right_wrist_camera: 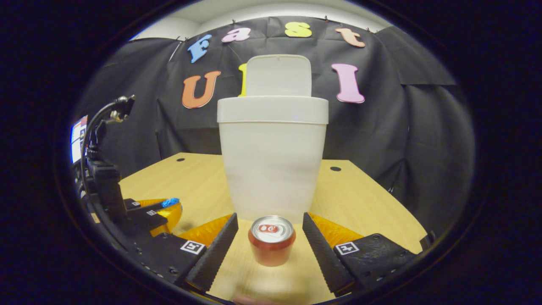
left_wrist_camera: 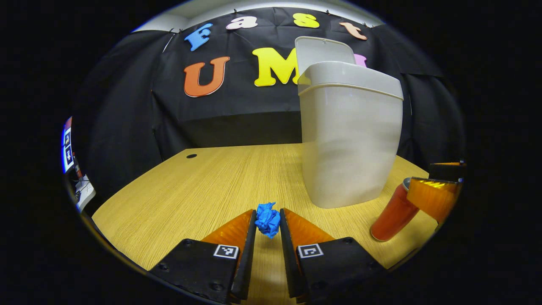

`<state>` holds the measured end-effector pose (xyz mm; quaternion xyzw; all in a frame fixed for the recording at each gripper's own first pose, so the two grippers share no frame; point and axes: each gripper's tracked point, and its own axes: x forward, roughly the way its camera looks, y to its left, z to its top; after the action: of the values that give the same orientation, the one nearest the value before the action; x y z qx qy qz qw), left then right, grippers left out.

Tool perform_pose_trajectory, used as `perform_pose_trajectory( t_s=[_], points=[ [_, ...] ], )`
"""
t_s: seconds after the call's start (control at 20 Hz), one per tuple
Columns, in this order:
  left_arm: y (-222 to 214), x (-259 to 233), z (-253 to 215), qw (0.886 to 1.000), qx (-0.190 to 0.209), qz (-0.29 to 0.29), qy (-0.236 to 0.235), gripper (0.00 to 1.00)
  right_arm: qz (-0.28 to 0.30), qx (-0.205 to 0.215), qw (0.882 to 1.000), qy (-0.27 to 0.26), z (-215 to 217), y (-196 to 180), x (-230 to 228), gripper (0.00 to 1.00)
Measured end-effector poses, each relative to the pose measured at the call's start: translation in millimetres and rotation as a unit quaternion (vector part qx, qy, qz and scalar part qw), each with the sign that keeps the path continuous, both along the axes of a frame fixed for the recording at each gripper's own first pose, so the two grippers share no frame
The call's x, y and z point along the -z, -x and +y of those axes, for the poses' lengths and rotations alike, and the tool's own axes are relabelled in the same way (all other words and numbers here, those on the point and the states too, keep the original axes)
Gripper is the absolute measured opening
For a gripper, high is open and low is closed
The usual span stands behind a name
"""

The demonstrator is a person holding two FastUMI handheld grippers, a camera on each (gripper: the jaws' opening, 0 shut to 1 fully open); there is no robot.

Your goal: Press the lid of the desktop garbage bin to open it, pick up the crumpled paper on the desktop and throw it into the bin, then pick up the pop can on the desktop and drop it into the bin, and finally close the garbage bin lid.

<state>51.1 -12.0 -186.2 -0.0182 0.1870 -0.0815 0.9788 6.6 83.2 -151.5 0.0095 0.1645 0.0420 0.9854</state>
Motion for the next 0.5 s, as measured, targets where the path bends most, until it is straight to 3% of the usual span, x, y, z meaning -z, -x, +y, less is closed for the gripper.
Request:
perform_pose_trajectory(
  t_s=[0.1, 0.15, 0.4, 0.5],
  points=[
    [1, -2, -5, 1.0, 0.004, 0.006, 0.004, 0.41, 0.019, 0.011, 1.0, 0.006, -2, -2, 15, 0.98],
    [2, -1, -7, 1.0, 0.006, 0.01, 0.007, 0.36, 0.034, 0.011, 0.999, 0.006, -1, -3, 24, 0.96],
    [4, 0, -8, 1.0, 0.008, 0.019, 0.011, 0.41, 0.091, 0.014, 0.996, 0.001, 3, -7, 56, 0.96],
    [5, 1, -8, 1.0, 0.008, 0.02, 0.01, 0.36, 0.096, 0.018, 0.995, 0.002, 2, -9, 60, 0.95]
  ],
)
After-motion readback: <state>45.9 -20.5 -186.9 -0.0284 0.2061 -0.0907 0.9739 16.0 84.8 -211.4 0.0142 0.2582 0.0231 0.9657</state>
